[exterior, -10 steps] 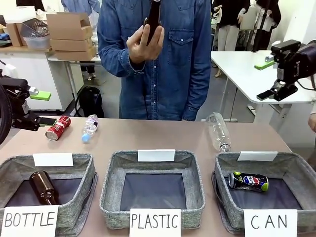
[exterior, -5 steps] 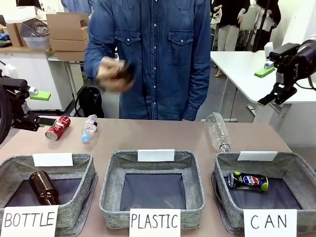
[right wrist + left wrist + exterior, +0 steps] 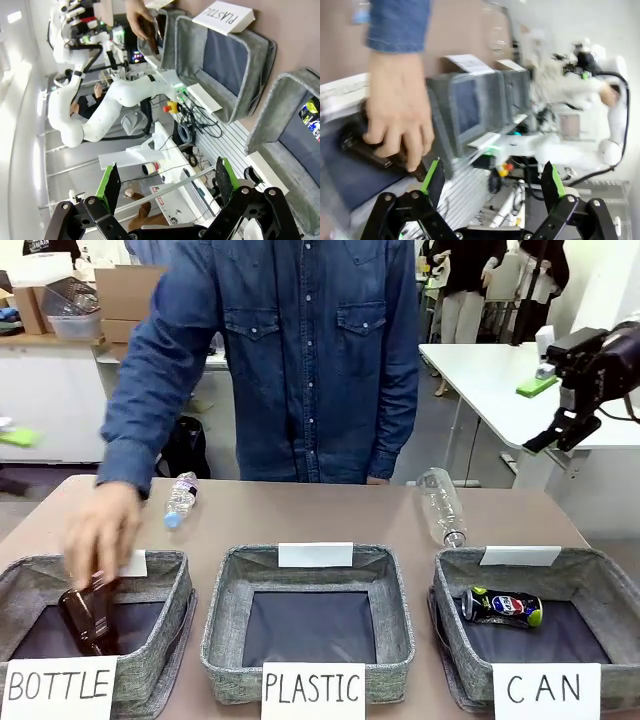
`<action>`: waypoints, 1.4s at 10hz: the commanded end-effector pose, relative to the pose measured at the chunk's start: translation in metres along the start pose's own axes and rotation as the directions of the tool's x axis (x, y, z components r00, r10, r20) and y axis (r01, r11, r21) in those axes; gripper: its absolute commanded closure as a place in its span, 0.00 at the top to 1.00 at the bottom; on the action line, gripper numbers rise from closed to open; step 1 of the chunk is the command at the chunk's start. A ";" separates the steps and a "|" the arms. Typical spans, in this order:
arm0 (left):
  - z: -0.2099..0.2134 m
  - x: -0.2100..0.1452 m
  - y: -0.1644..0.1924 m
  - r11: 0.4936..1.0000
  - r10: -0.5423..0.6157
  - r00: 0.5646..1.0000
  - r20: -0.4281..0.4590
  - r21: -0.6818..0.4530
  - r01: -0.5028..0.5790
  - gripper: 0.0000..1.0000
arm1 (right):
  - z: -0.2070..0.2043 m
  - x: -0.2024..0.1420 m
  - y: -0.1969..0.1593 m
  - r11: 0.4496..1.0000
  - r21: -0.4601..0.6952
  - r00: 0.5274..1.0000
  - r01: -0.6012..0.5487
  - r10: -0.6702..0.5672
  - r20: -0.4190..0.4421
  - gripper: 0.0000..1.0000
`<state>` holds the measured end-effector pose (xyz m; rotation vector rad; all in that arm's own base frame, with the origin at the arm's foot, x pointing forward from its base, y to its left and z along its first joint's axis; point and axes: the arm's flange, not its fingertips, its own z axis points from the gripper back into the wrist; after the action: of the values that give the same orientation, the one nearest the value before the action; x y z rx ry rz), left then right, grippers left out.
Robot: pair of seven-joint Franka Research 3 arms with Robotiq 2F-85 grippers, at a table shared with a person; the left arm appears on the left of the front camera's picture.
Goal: Sort the can waste into the basket.
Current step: Pick up the can waste from the table and place it in the right Fabric basket.
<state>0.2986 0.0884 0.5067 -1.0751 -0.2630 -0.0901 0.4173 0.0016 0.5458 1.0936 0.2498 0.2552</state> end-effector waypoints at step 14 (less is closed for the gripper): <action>-0.005 0.049 -0.005 0.948 -0.197 0.979 0.051 0.264 0.177 1.00 | 0.005 0.001 0.000 1.000 -0.002 1.000 -0.021 0.021 -0.010 1.00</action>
<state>0.3184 0.0995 0.5312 -0.8696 -0.4023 -0.1709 0.4187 0.0013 0.5466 1.0927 0.2493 0.2566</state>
